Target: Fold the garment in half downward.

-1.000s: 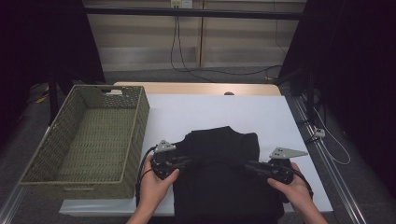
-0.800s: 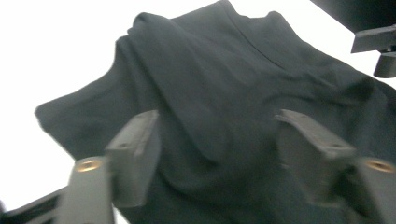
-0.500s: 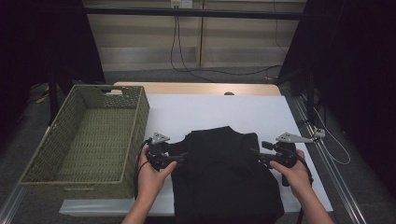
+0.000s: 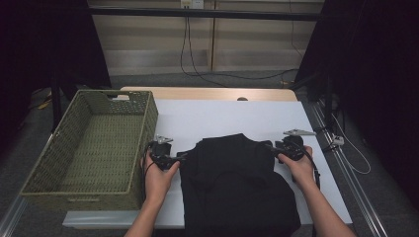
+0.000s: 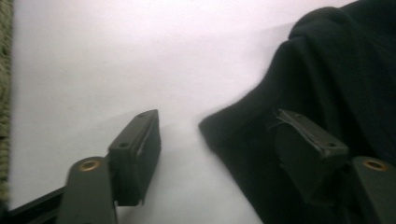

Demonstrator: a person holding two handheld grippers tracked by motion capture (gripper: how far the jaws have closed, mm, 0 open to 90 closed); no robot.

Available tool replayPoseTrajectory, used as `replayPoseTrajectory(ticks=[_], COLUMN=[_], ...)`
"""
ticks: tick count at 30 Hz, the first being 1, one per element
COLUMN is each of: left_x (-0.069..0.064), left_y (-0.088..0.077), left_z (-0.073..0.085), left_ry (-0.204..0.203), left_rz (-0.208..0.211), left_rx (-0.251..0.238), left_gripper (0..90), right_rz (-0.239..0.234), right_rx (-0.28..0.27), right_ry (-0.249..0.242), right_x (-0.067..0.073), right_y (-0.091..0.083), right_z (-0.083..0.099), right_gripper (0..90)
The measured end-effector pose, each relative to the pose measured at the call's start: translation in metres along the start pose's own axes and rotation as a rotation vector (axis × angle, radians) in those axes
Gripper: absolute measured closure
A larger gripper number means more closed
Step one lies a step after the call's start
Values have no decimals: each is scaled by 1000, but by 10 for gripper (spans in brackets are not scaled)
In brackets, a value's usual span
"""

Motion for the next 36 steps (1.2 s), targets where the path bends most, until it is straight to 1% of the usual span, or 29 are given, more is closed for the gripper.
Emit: replayPoseTrajectory(ticks=[1, 2, 4, 5, 6, 7, 8, 9, 10, 11, 12, 13, 15, 16, 17, 19, 20, 21, 23, 24, 25, 26, 28, 29, 30, 33, 34, 35, 36], left_x=[0, 0, -2, -3, -4, -5, -5, -7, -8, -10, -11, -11, -12, -14, -15, -15, -14, -13, -8, -6, -4, -2, 1, 1, 3, 8, 10, 12, 13], left_y=[1, 1, 2, 2, 3, 3, 3, 2, 2, 3, 2, 2, 1, 1, 1, 1, 1, 2, 2, 2, 2, 2, 3, 4, 5, 8, 9, 11, 12], left_z=[-1, -2, -2, -3, -3, -3, -3, -3, -2, -2, -2, -2, -2, -3, -3, -5, -7, -9, -14, -17, -20, -24, -31, -34, -38, -48, -51, -53, -56], left_ry=[7, 9, 14, 24, 24, 53, 60, 44, 62, 71, 77, 71, 58, 57, 66, 56, 64, 59, 52, 51, 61, 65, 66, 67, 69, 76, 64, 66, 63], left_rz=[-5, -17, -11, -12, -8, -24, -20, 8, 0, -2, -13, -2, 20, 24, 25, 26, 23, 14, 6, -1, -8, -8, -33, -31, -40, -63, -64, -64, -57], left_rx=[1, -2, 7, 12, 14, 22, 26, 22, 32, 24, 30, 33, 60, 65, 75, 92, 99, 100, 82, 74, 76, 71, 59, 57, 48, 33, 24, 24, 26], left_gripper=[345, 357, 379, 393, 406, 447, 501, 550, 591, 621, 653, 689, 780, 821, 838, 854, 857, 860, 862, 863, 864, 864, 866, 866, 866, 867, 866, 867, 867], right_rz=[-12, -27, -21, -11, -7, -15, -31, -50, -44, -44, -40, -36, -31, -30, -20, -13, -13, -17, -17, -16, -11, -6, 6, 8, 6, 32, 42, 55, 53], right_rx=[-16, -12, -3, -3, -3, -2, 0, 8, 7, 7, 7, 6, 7, 4, 1, -4, -4, -8, -16, -25, -29, -44, -65, -77, -81, -88, -92, -101, -103], right_ry=[-4, -15, -28, -35, -44, -46, -45, -45, -52, -63, -61, -66, -73, -66, -62, -55, -42, -38, -21, -27, -2, -2, 22, 29, 31, 30, 33, 31, 27], right_x=[0, 1, 2, 2, 2, 2, 2, 4, 4, 4, 4, 5, 5, 6, 5, 4, 4, 3, 0, -3, -5, -9, -15, -18, -21, -28, -30, -32, -34], right_y=[1, 3, 5, 5, 5, 5, 5, 5, 5, 6, 6, 6, 5, 5, 5, 5, 4, 4, 2, 1, -1, -3, -7, -9, -11, -14, -15, -16, -16], right_z=[-2, -3, -4, -4, -4, -4, -3, -3, -3, -3, -3, -3, -3, -3, -3, -3, -3, -3, -4, -4, -5, -6, -10, -12, -14, -21, -23, -26, -29], right_gripper=[559, 614, 650, 680, 722, 773, 859, 868, 871, 874, 876, 879, 882, 883, 884, 885, 885, 885, 886, 886, 887, 888, 888, 888, 889, 888, 889, 888, 889])
Point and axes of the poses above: each handheld gripper's, and its own axes: y roughly forward along the jaws, z roughly out of its underside, x roughly to its left, the point moved 4 cm from there along y, roughly forward along the jaws, and after that the axes turned 1 degree about -z, right-handed, at the moved point
